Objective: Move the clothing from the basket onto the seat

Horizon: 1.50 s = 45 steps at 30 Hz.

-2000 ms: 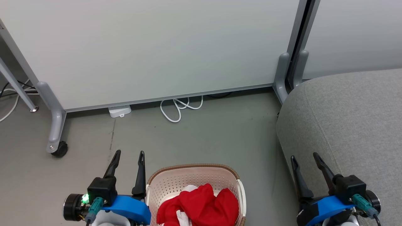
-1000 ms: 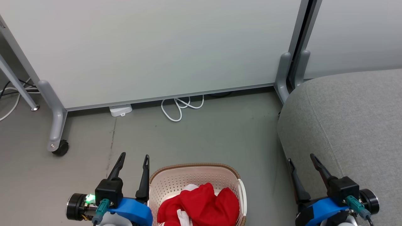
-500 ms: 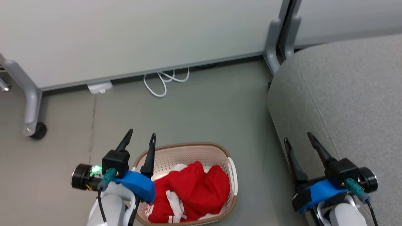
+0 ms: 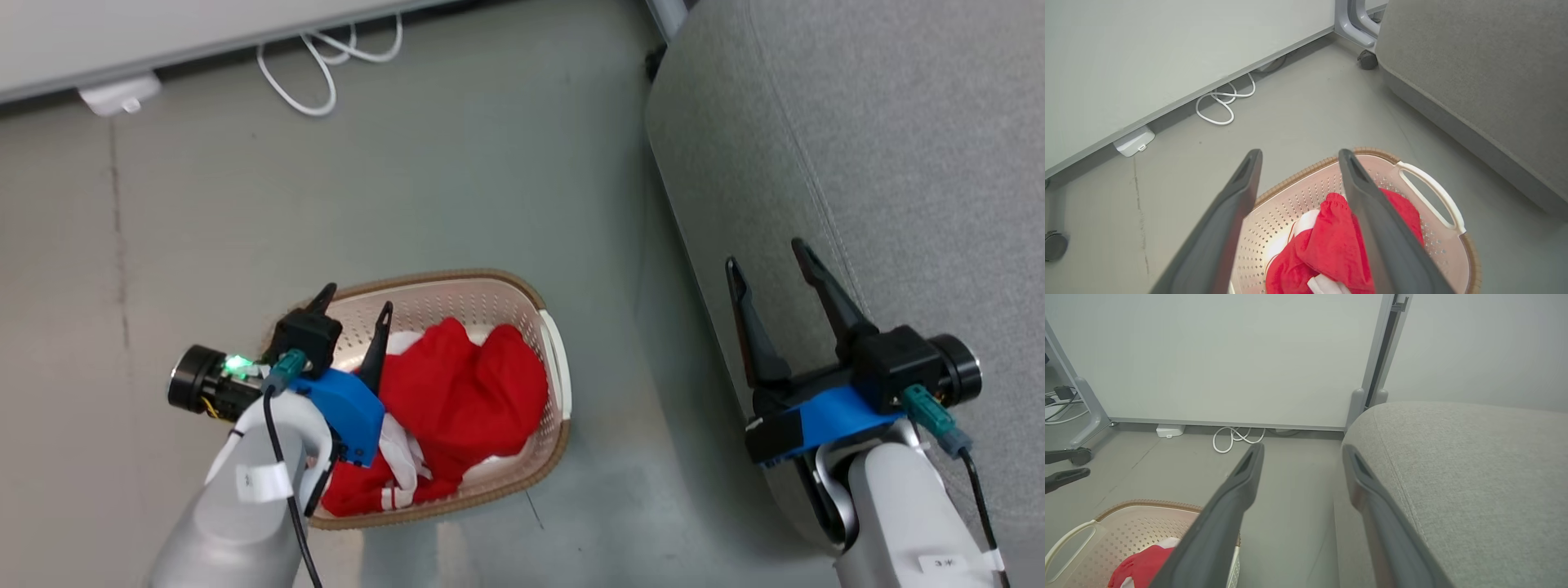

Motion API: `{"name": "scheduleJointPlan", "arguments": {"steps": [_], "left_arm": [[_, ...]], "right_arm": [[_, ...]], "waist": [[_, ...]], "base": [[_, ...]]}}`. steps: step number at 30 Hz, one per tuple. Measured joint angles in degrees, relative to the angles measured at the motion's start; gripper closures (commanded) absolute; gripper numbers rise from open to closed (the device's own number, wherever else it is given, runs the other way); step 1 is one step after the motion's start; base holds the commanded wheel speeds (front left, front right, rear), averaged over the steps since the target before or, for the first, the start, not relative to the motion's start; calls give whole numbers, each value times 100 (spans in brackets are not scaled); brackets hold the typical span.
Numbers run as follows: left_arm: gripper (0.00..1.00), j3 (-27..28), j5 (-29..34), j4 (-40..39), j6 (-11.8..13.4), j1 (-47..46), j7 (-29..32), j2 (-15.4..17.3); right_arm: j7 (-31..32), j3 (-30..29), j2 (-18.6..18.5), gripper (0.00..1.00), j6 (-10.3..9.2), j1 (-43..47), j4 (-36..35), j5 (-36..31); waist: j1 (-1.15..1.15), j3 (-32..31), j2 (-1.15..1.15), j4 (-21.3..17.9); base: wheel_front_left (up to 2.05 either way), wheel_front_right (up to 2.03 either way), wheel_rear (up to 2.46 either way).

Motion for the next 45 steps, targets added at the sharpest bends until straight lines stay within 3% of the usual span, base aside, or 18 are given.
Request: {"name": "scheduleJointPlan", "arguments": {"steps": [10, 21, 31, 45], "left_arm": [[0, -823, -452, 1357, -1, -1091, 165, 141], [0, -1390, -1018, 2004, -2, -1809, 1001, 290], [0, -1392, -1462, 2208, -2, -2175, 1963, 453], [0, -1239, -2059, 2249, -2, -2459, 2339, 321]], "right_arm": [[0, 69, -2, 0, 0, -535, -248, 46], [0, 129, -2, 0, 0, -942, -448, 75], [0, 162, -2, 0, 0, -1154, -580, 77], [0, 165, -2, 0, 0, -1212, -693, 164]], "waist": [[0, 957, 0, -292], [0, 1909, 0, -460], [0, 2502, 0, -509], [-1, 2985, 0, -649]], "base": [[0, 0, 0], [0, 0, 0], [0, 0, 0], [0, 0, 0]]}}
